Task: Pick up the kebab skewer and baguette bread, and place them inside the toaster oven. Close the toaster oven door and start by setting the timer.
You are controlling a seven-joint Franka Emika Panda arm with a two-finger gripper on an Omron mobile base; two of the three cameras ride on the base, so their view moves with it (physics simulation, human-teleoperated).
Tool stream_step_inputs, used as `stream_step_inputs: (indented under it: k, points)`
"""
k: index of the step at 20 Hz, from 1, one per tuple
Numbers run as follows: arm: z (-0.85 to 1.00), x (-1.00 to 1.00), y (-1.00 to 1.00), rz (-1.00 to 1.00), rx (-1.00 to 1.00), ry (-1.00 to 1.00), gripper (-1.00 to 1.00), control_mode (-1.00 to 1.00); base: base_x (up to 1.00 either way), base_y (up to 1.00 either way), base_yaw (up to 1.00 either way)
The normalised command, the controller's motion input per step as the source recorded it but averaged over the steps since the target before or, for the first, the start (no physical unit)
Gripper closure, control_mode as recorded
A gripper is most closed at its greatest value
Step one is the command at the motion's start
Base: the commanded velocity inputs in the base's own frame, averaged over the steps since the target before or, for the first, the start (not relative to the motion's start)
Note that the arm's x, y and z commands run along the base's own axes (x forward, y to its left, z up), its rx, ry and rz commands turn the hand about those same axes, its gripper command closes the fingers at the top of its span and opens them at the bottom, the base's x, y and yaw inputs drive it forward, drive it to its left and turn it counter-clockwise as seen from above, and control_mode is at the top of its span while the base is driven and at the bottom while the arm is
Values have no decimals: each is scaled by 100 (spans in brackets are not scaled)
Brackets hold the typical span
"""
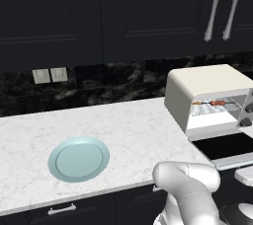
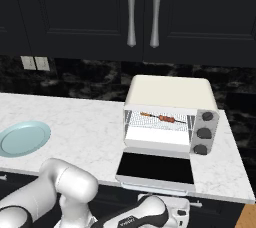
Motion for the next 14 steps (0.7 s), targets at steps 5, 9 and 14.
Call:
stream_step_inputs:
  k: [5,9,14]
  points:
    - [35,7,0,0,0,-2,-100,-100,0,0,0]
    - [36,8,0,0,0,-2,-100,-100,0,0,0]
    - [30,17,0,0,0,0,-100,-100,0,0,0]
